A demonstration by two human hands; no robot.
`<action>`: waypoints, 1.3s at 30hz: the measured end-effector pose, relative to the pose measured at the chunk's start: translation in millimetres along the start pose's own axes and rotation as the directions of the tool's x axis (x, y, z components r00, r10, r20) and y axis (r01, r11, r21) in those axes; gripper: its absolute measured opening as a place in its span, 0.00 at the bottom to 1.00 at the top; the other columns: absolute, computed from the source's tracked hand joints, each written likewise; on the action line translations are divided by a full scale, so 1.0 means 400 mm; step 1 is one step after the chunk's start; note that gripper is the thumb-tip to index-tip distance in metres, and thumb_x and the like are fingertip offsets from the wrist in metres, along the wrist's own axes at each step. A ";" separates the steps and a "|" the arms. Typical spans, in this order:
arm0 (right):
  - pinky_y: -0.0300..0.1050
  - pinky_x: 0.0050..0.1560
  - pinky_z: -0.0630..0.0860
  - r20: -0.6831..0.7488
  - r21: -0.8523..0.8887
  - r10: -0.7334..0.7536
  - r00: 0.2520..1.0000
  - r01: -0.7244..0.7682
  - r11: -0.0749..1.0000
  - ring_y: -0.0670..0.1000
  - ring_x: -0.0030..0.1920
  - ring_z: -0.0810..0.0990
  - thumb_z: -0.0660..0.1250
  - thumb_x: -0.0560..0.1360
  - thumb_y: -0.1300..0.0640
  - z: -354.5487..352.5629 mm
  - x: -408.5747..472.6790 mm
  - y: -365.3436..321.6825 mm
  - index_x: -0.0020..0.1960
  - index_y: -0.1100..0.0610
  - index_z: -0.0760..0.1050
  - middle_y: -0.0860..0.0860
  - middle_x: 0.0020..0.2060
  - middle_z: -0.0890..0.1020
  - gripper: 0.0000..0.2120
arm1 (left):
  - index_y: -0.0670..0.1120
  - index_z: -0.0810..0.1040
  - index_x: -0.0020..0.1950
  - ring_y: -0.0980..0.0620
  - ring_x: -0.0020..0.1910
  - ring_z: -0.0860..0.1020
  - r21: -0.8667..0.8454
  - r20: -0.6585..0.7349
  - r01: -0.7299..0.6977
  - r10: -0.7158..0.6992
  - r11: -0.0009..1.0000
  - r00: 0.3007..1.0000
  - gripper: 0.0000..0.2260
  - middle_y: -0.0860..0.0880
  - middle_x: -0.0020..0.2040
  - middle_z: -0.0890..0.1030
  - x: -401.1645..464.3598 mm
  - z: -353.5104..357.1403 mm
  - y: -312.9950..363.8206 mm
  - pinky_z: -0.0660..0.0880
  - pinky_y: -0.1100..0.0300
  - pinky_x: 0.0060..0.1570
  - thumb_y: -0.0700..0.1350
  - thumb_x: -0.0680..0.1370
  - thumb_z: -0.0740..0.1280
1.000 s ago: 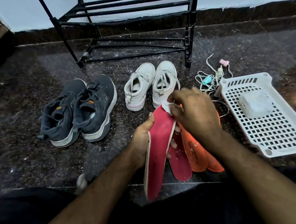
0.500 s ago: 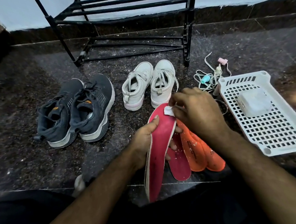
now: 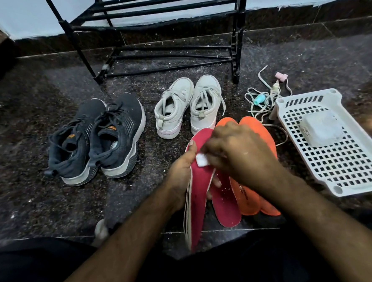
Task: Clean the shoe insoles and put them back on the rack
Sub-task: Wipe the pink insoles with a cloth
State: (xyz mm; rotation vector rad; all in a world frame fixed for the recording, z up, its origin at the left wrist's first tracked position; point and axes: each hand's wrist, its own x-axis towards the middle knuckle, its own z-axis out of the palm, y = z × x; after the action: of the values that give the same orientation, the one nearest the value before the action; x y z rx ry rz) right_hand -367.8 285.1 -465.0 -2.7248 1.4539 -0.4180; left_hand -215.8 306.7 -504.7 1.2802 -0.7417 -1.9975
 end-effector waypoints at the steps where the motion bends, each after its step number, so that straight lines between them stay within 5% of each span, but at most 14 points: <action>1: 0.51 0.46 0.71 0.056 -0.003 -0.033 0.998 0.033 0.999 0.55 0.48 0.77 0.70 0.71 0.47 0.014 -0.004 -0.018 0.46 0.46 0.82 0.48 0.42 0.79 0.06 | 0.43 0.85 0.35 0.45 0.20 0.75 0.003 0.008 0.011 -0.011 1.000 1.000 0.38 0.37 0.30 0.79 0.000 0.003 -0.001 0.72 0.61 0.20 0.68 0.81 0.48; 3: 0.51 0.51 0.68 0.122 -0.013 0.038 0.992 -0.037 0.999 0.53 0.53 0.76 0.69 0.72 0.46 0.026 0.003 -0.016 0.49 0.44 0.82 0.46 0.46 0.80 0.07 | 0.44 0.86 0.36 0.45 0.21 0.75 0.037 0.012 0.011 -0.012 0.999 1.000 0.37 0.39 0.30 0.79 0.001 0.001 -0.008 0.72 0.60 0.22 0.68 0.81 0.48; 7: 0.51 0.47 0.73 -0.040 -0.091 0.204 0.978 -0.207 0.974 0.57 0.48 0.77 0.69 0.73 0.45 -0.005 0.040 0.063 0.47 0.49 0.82 0.50 0.43 0.80 0.09 | 0.46 0.87 0.51 0.43 0.29 0.75 0.087 0.011 -0.038 0.037 0.995 0.999 0.35 0.30 0.43 0.81 -0.012 -0.006 -0.007 0.73 0.58 0.27 0.67 0.82 0.47; 12: 0.55 0.45 0.73 -0.154 -0.039 0.093 0.984 -0.100 0.994 0.57 0.45 0.76 0.64 0.76 0.50 -0.018 0.009 0.007 0.50 0.53 0.79 0.51 0.42 0.79 0.08 | 0.46 0.87 0.48 0.42 0.27 0.79 0.056 -0.008 -0.007 0.007 0.998 1.000 0.34 0.36 0.39 0.83 -0.013 0.003 0.002 0.77 0.56 0.26 0.67 0.82 0.48; 15: 0.51 0.48 0.74 -0.134 0.211 0.150 0.980 -0.119 0.970 0.54 0.47 0.78 0.66 0.76 0.53 -0.008 -0.005 -0.002 0.58 0.52 0.78 0.50 0.45 0.79 0.11 | 0.45 0.83 0.55 0.43 0.37 0.85 -0.121 0.001 0.018 -0.018 0.992 1.000 0.24 0.40 0.46 0.86 -0.013 0.010 0.013 0.80 0.50 0.27 0.60 0.84 0.54; 19: 0.49 0.48 0.76 -0.182 0.462 0.385 0.905 -0.267 0.846 0.50 0.42 0.78 0.66 0.76 0.59 -0.012 0.007 0.061 0.56 0.48 0.80 0.49 0.43 0.76 0.11 | 0.38 0.79 0.60 0.45 0.50 0.85 -0.186 0.005 0.012 -0.011 0.982 1.000 0.18 0.43 0.60 0.84 -0.005 0.010 0.018 0.83 0.49 0.42 0.47 0.84 0.55; 22: 0.33 0.48 0.70 -0.182 0.507 0.425 0.887 -0.286 0.813 0.46 0.43 0.75 0.65 0.75 0.65 -0.017 0.008 0.051 0.51 0.48 0.82 0.50 0.44 0.73 0.14 | 0.36 0.77 0.63 0.43 0.55 0.84 -0.244 0.007 0.008 -0.007 0.970 1.000 0.18 0.41 0.62 0.82 -0.003 0.006 0.016 0.80 0.45 0.52 0.44 0.83 0.54; 31: 0.30 0.46 0.70 -0.071 0.552 0.318 0.945 -0.228 0.802 0.45 0.46 0.75 0.64 0.73 0.68 0.002 0.012 0.022 0.47 0.51 0.85 0.49 0.47 0.74 0.16 | 0.43 0.86 0.55 0.41 0.43 0.85 -0.343 0.051 -0.008 0.027 0.939 0.998 0.33 0.39 0.52 0.85 0.000 0.000 0.011 0.82 0.44 0.37 0.67 0.81 0.52; 34: 0.42 0.53 0.74 0.018 0.535 0.267 0.963 -0.235 0.811 0.47 0.50 0.76 0.68 0.75 0.60 0.008 -0.001 0.002 0.49 0.52 0.84 0.48 0.49 0.73 0.07 | 0.42 0.84 0.56 0.43 0.45 0.85 -0.416 0.069 -0.020 0.053 0.909 0.996 0.35 0.40 0.51 0.85 0.009 0.003 0.014 0.82 0.42 0.42 0.68 0.80 0.50; 37: 0.40 0.49 0.69 0.059 0.536 0.305 0.950 -0.288 0.794 0.47 0.46 0.74 0.73 0.74 0.49 0.023 -0.016 -0.015 0.45 0.50 0.81 0.48 0.47 0.72 0.05 | 0.34 0.83 0.50 0.43 0.36 0.84 -0.542 -0.003 -0.068 0.079 0.837 0.997 0.38 0.36 0.44 0.84 0.013 -0.004 0.031 0.84 0.49 0.36 0.67 0.81 0.51; 39: 0.37 0.44 0.63 0.049 0.526 0.353 0.934 -0.324 0.786 0.45 0.43 0.72 0.75 0.73 0.49 0.039 -0.017 -0.017 0.42 0.50 0.79 0.48 0.44 0.72 0.07 | 0.31 0.79 0.56 0.42 0.40 0.84 -0.522 -0.067 -0.132 0.114 0.843 0.991 0.40 0.34 0.49 0.83 0.019 -0.028 0.041 0.83 0.52 0.39 0.69 0.80 0.50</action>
State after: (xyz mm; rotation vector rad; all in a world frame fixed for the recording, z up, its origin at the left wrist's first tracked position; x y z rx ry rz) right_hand -361.8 292.9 -480.5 -1.9888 1.5171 -0.7435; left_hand -204.4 289.1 -500.7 0.9070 -0.2167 -1.8861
